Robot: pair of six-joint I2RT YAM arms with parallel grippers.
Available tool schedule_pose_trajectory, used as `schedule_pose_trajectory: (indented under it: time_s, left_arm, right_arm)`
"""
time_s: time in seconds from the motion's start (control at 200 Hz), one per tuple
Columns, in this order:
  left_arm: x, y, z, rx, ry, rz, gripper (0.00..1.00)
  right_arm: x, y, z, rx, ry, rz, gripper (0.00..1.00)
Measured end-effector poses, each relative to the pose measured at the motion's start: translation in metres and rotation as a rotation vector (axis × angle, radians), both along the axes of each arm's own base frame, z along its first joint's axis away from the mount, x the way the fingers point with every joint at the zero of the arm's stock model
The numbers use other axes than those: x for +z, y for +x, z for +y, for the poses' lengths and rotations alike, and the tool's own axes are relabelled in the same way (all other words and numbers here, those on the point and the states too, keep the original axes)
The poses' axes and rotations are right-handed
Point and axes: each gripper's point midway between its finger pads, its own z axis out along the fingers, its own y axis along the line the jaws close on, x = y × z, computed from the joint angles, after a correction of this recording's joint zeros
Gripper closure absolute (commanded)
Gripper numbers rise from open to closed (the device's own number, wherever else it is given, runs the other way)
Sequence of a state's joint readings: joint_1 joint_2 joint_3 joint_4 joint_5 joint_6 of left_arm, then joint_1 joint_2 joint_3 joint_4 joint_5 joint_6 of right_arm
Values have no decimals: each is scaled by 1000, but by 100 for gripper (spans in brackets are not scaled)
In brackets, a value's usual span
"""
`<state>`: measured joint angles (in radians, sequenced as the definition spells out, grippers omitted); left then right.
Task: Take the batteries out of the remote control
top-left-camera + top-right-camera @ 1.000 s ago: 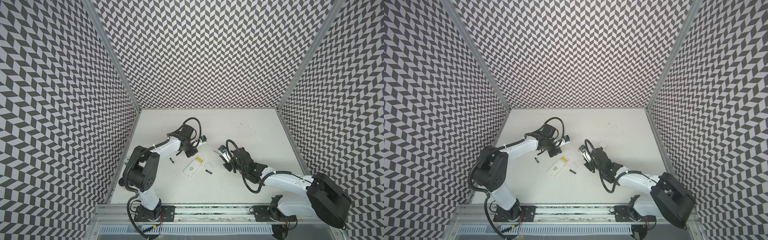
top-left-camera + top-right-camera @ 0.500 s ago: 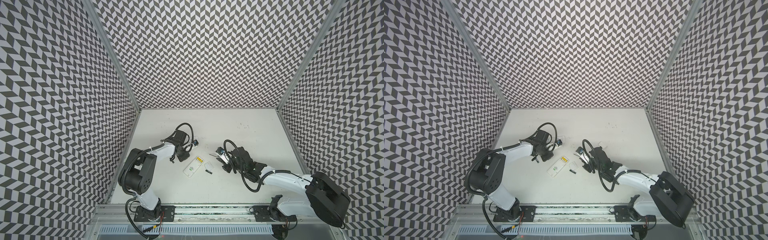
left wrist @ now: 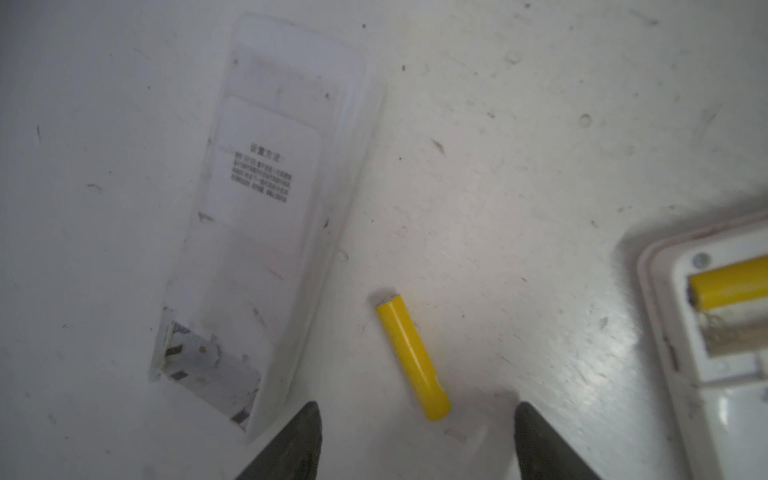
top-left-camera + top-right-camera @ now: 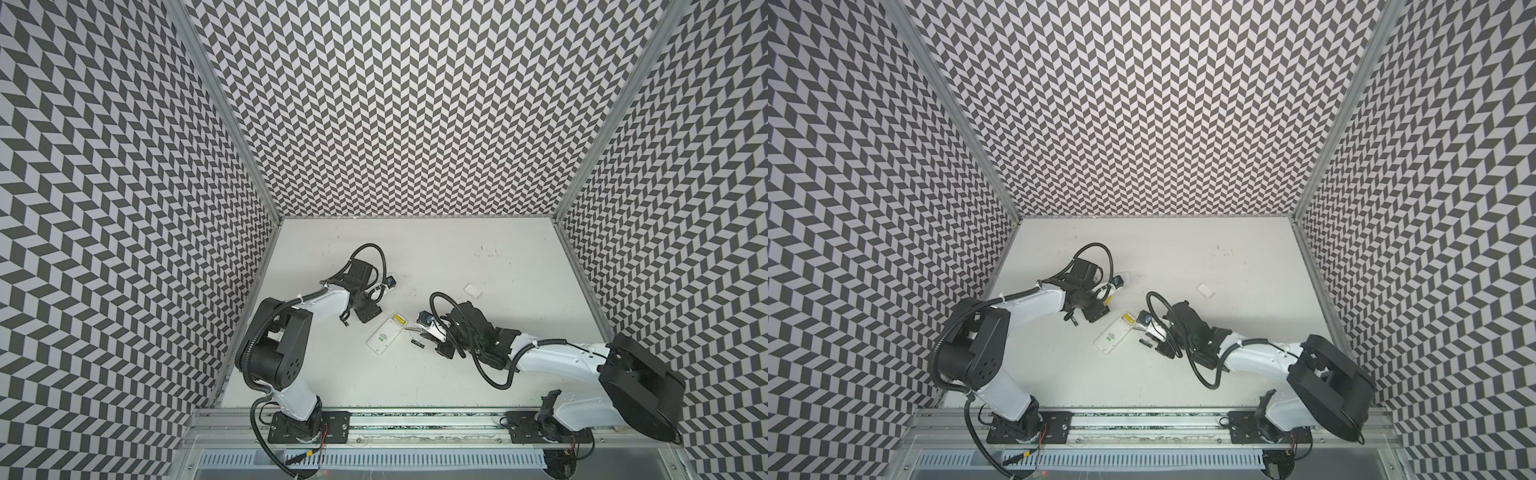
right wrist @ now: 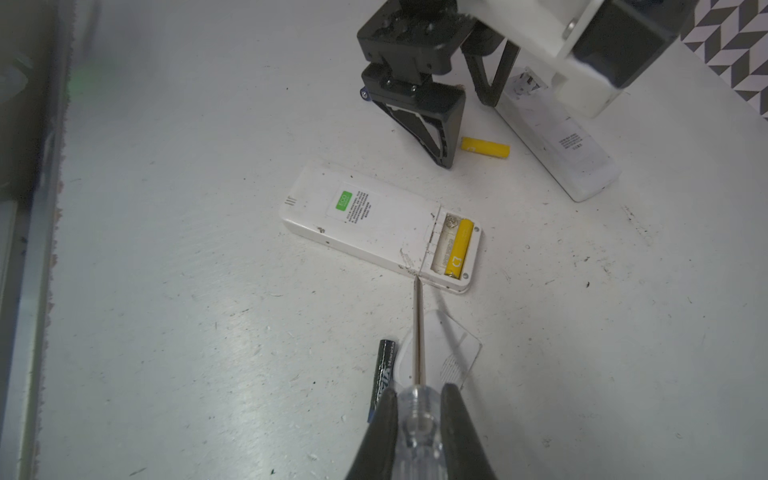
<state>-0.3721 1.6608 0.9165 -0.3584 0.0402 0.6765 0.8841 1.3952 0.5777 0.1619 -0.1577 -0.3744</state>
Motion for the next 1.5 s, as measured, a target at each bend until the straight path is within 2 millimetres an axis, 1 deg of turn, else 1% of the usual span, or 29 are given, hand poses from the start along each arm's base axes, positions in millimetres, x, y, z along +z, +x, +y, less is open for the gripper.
schedule_pose_trajectory:
  time_s: [0.15,0.315,0.34,0.375,0.39,0.716,0.971,1.086,1.212,1.497]
  left_arm:
    - [13,9,9,40,-16,-47,13]
    - [23,14,15,70,-40,-71,9]
    - [24,15,15,70,-43,-72,7]
    - [25,15,14,69,-47,-74,1]
    - [25,15,14,69,-48,-73,0]
    - [27,12,10,50,-71,-66,0]
    - [49,18,16,69,-105,-124,0]
    - [52,22,21,89,-124,-133,0]
    - [52,21,24,99,-140,-127,0]
    - [61,21,26,103,-183,-136,0]
  right_arm:
    - [-1,0,1,2,-6,-1,100]
    - [-3,1,1,-2,-17,4,100]
    - [-3,1,1,-4,-18,3,100]
    - [-4,2,1,-4,-19,3,100]
    - [-4,2,1,-5,-20,3,100]
    - [-11,16,0,-52,-72,-16,100]
    - [-20,28,9,-70,-101,-13,100]
    - [-17,33,16,-71,-85,-21,100]
    - [-22,39,25,-67,-88,-14,100]
    - [-22,51,59,-1,-54,-13,100]
